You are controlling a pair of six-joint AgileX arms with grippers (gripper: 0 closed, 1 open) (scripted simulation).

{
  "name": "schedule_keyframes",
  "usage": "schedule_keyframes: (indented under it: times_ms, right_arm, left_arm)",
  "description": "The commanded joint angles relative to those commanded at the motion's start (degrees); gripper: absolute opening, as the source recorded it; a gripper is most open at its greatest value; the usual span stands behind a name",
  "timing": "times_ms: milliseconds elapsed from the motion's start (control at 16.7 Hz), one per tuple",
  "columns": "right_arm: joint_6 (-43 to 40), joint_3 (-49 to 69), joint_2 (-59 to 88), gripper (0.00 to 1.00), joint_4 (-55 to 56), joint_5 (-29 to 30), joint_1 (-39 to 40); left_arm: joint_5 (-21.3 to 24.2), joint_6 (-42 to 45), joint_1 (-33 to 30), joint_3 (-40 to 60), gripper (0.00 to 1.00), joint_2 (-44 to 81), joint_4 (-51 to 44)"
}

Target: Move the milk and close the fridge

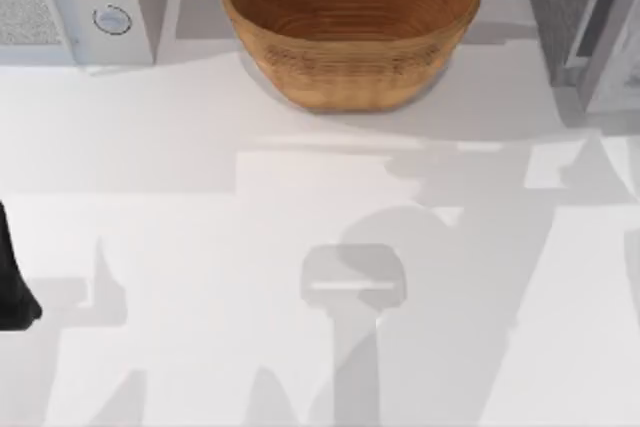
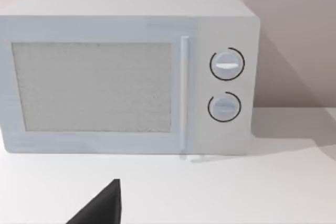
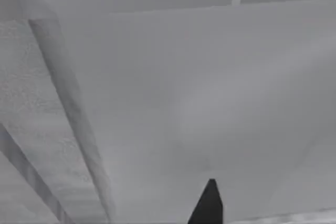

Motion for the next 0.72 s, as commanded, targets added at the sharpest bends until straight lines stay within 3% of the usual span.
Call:
schedule_keyframes:
  times_ms: [480, 720]
  right_arm:
    - [2.32, -1.41, -0.56, 1.0, 1.19, 3.17, 2.13]
    - [2.06, 5.02, 5.13, 1.0, -0.12, 3.27, 2.32]
  left_arm:
    - [0.0, 0.0, 0.0, 0.0, 1.0, 0.0, 0.0]
    - [0.0, 0.0, 0.0, 0.0, 1.0, 0.0, 0.0]
